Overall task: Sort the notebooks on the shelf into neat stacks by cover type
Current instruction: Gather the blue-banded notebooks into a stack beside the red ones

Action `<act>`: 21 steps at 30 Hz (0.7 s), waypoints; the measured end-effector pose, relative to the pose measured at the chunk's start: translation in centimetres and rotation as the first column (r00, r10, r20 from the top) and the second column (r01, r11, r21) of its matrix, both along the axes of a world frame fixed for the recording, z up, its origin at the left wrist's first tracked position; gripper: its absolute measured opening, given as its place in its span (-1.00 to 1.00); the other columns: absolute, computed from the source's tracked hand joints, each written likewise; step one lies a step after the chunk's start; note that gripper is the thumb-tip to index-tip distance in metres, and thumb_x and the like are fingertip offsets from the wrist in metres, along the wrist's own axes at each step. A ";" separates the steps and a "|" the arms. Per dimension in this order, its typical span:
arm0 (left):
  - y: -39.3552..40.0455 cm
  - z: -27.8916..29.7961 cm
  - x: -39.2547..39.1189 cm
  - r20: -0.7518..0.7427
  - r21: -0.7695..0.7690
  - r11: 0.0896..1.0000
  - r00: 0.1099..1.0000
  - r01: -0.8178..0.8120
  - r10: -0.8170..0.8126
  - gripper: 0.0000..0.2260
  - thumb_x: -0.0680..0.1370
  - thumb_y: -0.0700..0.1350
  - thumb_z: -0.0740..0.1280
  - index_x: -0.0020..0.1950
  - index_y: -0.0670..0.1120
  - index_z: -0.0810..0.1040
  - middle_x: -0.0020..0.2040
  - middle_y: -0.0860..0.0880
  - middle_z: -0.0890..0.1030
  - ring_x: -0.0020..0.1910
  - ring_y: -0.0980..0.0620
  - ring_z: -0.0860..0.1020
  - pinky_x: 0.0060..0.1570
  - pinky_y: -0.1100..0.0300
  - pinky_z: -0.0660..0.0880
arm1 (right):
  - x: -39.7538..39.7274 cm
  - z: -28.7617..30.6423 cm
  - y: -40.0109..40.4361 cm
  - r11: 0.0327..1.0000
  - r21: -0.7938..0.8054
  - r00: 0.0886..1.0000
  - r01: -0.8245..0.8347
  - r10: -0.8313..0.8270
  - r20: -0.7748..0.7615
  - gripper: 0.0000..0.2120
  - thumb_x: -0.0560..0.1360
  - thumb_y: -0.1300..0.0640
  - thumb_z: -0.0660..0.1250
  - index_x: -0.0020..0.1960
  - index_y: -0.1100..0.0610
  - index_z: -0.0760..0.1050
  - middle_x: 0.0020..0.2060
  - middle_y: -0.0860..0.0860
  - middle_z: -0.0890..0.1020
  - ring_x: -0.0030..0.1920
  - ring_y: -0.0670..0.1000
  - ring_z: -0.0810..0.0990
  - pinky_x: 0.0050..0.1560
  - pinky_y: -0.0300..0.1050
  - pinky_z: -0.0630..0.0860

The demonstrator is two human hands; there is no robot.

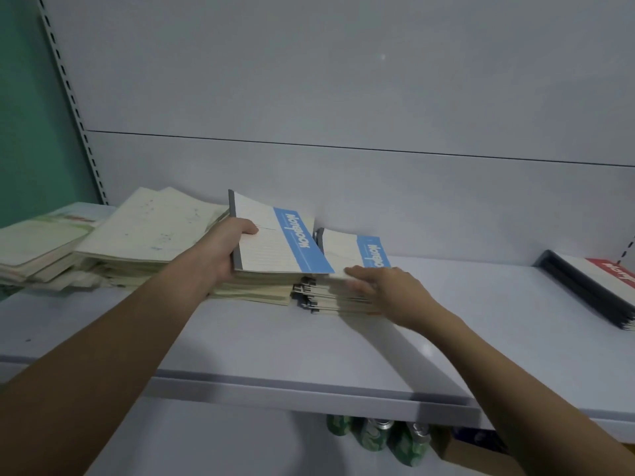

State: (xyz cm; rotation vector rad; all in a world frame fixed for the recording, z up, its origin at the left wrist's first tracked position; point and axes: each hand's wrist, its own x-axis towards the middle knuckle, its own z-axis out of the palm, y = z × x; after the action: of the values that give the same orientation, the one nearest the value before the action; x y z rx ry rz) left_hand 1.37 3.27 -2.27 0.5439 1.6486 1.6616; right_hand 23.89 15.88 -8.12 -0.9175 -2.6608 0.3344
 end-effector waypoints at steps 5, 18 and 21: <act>0.7 0.3 0.7 -0.025 -0.015 0.999 0.999 0.045 -0.046 -0.82 0.60 -0.24 0.19 0.19 -0.14 0.42 -0.09 -0.10 0.60 -0.17 -0.04 0.58 -0.27 0.10 0.51 | 0.3 1.9 0.8 0.979 -0.199 0.889 0.055 -0.138 -0.436 -0.53 0.64 -0.13 0.05 -0.29 0.16 0.36 -0.38 0.03 0.42 -0.31 0.03 0.37 -0.29 -0.06 0.25; 2.7 -0.5 2.6 0.038 -0.075 0.984 0.986 0.162 -0.159 -0.72 0.60 -0.25 0.22 0.30 -0.23 0.46 -0.02 -0.16 0.64 -0.13 -0.11 0.62 -0.29 0.05 0.55 | -2.3 1.9 -2.9 0.955 -0.203 0.904 -0.217 0.118 -0.410 -0.61 0.65 -0.10 0.05 0.34 -0.01 0.48 0.25 -0.11 0.56 0.20 -0.06 0.52 0.27 -0.09 0.39; 2.1 0.1 1.4 0.035 0.003 0.996 0.995 0.090 -0.090 -0.74 0.59 -0.28 0.22 0.29 -0.20 0.46 -0.04 -0.12 0.63 -0.14 -0.07 0.62 -0.43 0.11 0.58 | -2.3 1.1 0.2 0.989 -0.121 0.912 0.086 -0.128 -0.390 -0.65 0.67 0.04 0.01 0.26 0.13 0.49 0.17 0.07 0.59 0.18 0.13 0.51 0.17 0.01 0.41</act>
State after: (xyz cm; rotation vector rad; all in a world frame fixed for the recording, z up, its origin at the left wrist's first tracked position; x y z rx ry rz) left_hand 2.77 5.34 -2.18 0.5783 1.5748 1.5990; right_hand 21.61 16.11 -7.03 -0.9097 -2.2298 0.5689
